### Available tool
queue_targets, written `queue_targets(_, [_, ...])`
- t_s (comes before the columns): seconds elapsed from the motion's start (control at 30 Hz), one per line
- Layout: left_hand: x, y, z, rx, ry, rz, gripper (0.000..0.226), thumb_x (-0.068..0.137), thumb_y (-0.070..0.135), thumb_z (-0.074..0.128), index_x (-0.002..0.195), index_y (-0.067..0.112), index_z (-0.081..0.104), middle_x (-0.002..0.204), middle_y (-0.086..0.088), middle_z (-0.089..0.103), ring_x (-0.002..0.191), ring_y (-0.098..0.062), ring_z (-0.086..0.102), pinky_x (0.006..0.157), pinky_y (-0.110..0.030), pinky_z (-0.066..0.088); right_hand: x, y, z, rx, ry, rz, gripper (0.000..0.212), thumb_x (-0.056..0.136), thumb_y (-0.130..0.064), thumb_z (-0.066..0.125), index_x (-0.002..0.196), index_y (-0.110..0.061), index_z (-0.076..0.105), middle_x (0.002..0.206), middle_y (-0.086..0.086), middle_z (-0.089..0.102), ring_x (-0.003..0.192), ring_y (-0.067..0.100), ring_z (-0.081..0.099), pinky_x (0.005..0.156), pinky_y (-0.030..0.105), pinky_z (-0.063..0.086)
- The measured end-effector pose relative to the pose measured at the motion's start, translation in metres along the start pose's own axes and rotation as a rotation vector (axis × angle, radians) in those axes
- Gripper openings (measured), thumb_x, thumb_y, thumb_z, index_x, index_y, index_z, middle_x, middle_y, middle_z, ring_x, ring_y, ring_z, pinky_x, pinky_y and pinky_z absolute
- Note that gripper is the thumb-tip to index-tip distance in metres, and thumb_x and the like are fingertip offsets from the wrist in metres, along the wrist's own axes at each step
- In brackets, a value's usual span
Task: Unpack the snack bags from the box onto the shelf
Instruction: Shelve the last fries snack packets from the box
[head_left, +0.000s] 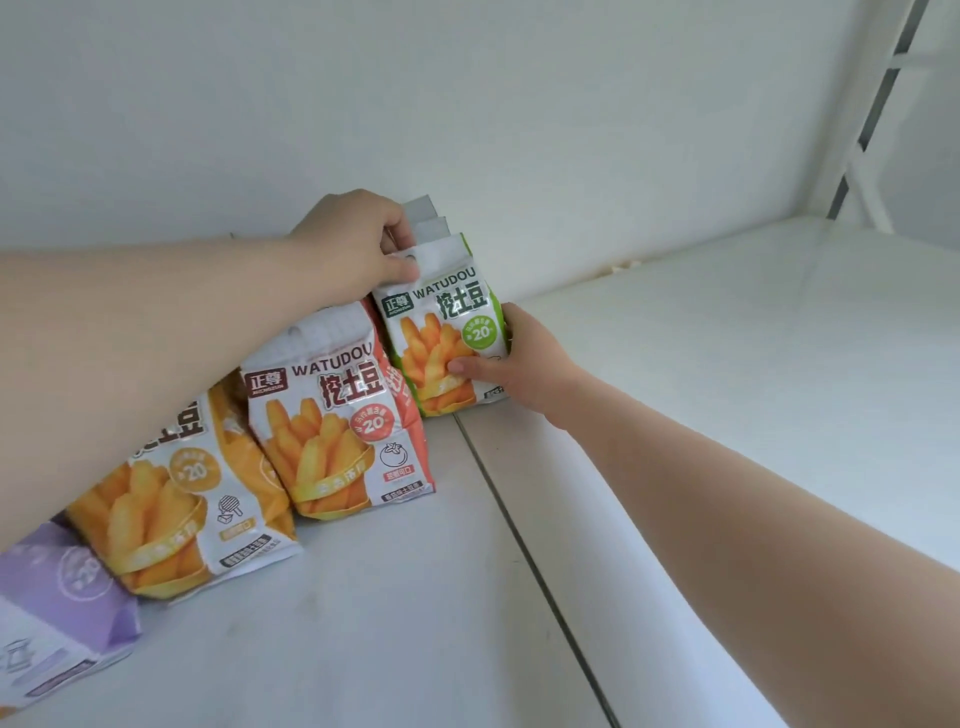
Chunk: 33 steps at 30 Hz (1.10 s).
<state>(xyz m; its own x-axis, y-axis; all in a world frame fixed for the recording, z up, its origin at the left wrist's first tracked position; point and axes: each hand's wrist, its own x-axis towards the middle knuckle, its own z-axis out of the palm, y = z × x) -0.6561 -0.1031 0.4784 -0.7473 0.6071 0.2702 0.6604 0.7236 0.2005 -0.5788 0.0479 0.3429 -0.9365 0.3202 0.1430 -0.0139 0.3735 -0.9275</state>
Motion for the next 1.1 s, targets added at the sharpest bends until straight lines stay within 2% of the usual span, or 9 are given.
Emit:
queue_targets(0.2, [0.009,-0.003,-0.005,0.053,-0.068,-0.077,0.027,0.075,0.028,0.080,0.096,0.015,0.069,0.088,0.003,0.061,0.086,-0.018,0.056,0.072,-0.026,0.037,0.005,0.001,0.002,-0.021,0.015,0.030,0.060,0.065,-0.031,0.090,0.112,-0.017,0.055,0.102,-0.001,0.069,0.094,0.018,0.067,0.088,0.047,0.055])
queue_targets(0.33, [0.013,-0.003,-0.005,-0.014,-0.035,-0.106,0.043,0.075,0.037,0.079,0.109,0.017,0.063,0.112,-0.002,0.064,0.099,-0.019,0.057,0.079,-0.029,0.042,0.001,0.003,0.002,-0.049,0.015,0.034,0.095,0.052,-0.053,0.088,0.130,-0.024,0.044,0.121,-0.001,0.059,0.108,0.015,0.062,0.093,0.044,0.053])
queue_targets(0.4, [0.013,0.001,-0.005,-0.018,-0.042,-0.087,0.063,0.082,0.047,0.069,0.133,0.016,0.050,0.136,-0.004,0.052,0.122,-0.021,0.050,0.097,-0.031,0.038,-0.003,0.001,-0.005,0.058,-0.009,0.015,0.097,0.066,-0.051,0.083,0.145,-0.027,0.033,0.141,-0.002,0.043,0.130,0.012,0.043,0.106,0.036,0.041])
queue_targets(0.5, [0.011,0.006,-0.005,0.034,-0.240,-0.071,0.088,0.090,0.058,0.047,0.154,0.014,0.006,0.162,-0.002,0.005,0.148,-0.019,0.013,0.116,-0.029,0.014,-0.001,-0.008,-0.020,0.270,-0.032,0.055,0.072,0.090,-0.060,0.054,0.152,-0.035,0.027,0.157,-0.011,0.028,0.143,0.007,0.026,0.118,0.034,0.022])
queue_targets(0.63, [0.014,0.001,-0.005,0.159,-0.410,-0.128,0.095,0.089,0.064,0.036,0.151,0.016,-0.016,0.158,0.001,-0.022,0.148,-0.016,-0.013,0.118,-0.034,-0.001,0.024,-0.019,-0.025,0.347,0.070,0.204,0.059,0.099,-0.060,0.031,0.153,-0.034,0.027,0.159,-0.017,0.025,0.147,0.009,0.022,0.122,0.035,0.013])
queue_targets(0.87, [0.017,-0.011,0.005,0.245,-0.520,-0.150,0.096,0.088,0.066,0.038,0.151,0.019,-0.017,0.157,0.002,-0.026,0.149,-0.024,-0.006,0.120,-0.039,0.005,0.043,-0.017,0.021,0.308,-0.043,0.312,0.068,0.081,-0.073,0.040,0.115,-0.023,0.070,0.108,0.006,0.074,0.101,0.029,0.069,0.099,0.047,0.051])
queue_targets(0.93, [0.018,-0.013,0.006,0.256,-0.502,-0.147,0.095,0.089,0.065,0.037,0.150,0.018,-0.018,0.157,0.001,-0.025,0.149,-0.023,-0.009,0.120,-0.040,0.003,0.050,-0.015,0.017,0.345,-0.039,0.294,0.070,0.079,-0.074,0.042,0.119,-0.024,0.069,0.116,0.007,0.072,0.107,0.028,0.068,0.102,0.047,0.049])
queue_targets(1.03, [0.019,-0.017,0.012,0.296,-0.472,-0.133,0.095,0.088,0.067,0.033,0.150,0.017,-0.019,0.157,-0.001,-0.026,0.147,-0.024,-0.016,0.120,-0.044,-0.003,0.065,-0.025,0.008,0.372,0.014,0.222,0.069,0.094,-0.066,0.035,0.149,-0.024,0.038,0.156,0.000,0.037,0.143,0.019,0.034,0.119,0.045,0.025])
queue_targets(1.1, [0.020,-0.020,0.017,0.285,-0.458,-0.124,0.094,0.089,0.067,0.032,0.150,0.017,-0.020,0.157,-0.002,-0.027,0.146,-0.024,-0.018,0.118,-0.047,-0.006,0.075,-0.032,0.007,0.320,0.048,0.233,0.072,0.093,-0.066,0.037,0.150,-0.021,0.038,0.155,0.002,0.038,0.143,0.021,0.034,0.118,0.045,0.025])
